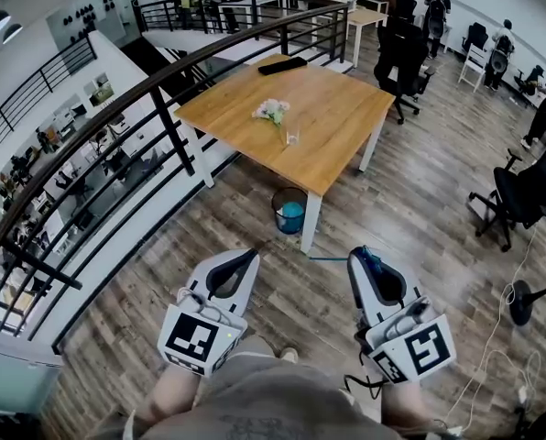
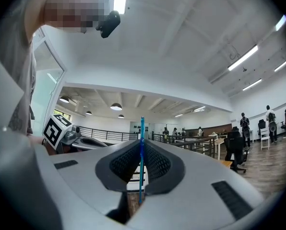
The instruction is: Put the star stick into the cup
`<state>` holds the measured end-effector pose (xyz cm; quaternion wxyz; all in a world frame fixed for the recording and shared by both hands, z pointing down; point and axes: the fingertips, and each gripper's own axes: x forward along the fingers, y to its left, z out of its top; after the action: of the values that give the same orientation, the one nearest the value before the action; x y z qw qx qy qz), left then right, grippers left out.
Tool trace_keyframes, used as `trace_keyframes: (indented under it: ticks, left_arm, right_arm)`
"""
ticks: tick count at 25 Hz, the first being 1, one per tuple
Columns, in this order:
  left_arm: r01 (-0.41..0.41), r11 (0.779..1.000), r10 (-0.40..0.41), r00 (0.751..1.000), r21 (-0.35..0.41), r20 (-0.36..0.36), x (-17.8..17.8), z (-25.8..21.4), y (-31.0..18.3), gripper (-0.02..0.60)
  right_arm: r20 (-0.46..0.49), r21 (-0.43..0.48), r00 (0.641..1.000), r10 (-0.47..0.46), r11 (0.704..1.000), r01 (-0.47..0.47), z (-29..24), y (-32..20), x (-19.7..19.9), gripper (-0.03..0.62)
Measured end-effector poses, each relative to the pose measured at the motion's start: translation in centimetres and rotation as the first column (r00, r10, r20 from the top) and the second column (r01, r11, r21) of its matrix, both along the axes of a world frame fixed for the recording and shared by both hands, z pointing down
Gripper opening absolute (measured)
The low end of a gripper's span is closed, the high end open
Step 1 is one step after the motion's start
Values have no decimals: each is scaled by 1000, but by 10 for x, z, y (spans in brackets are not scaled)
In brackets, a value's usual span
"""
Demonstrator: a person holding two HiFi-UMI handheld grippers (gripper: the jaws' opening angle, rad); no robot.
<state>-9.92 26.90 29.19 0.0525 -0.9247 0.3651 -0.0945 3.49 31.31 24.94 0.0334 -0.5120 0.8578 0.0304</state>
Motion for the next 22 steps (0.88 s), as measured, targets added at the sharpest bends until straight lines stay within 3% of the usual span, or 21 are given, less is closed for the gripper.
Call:
trace_keyframes:
  ticks: [12, 22]
  left_arm:
    - [5, 1000, -5, 1000, -6, -14, 8, 4, -9, 15]
    - [-24, 999, 23, 999, -24, -22, 21, 28, -74, 15]
  right_arm:
    - [-10, 0, 1000, 5, 1000, -5, -1, -8, 12, 40]
    - [-26, -35, 1000, 17, 999, -18, 24, -74, 22, 40]
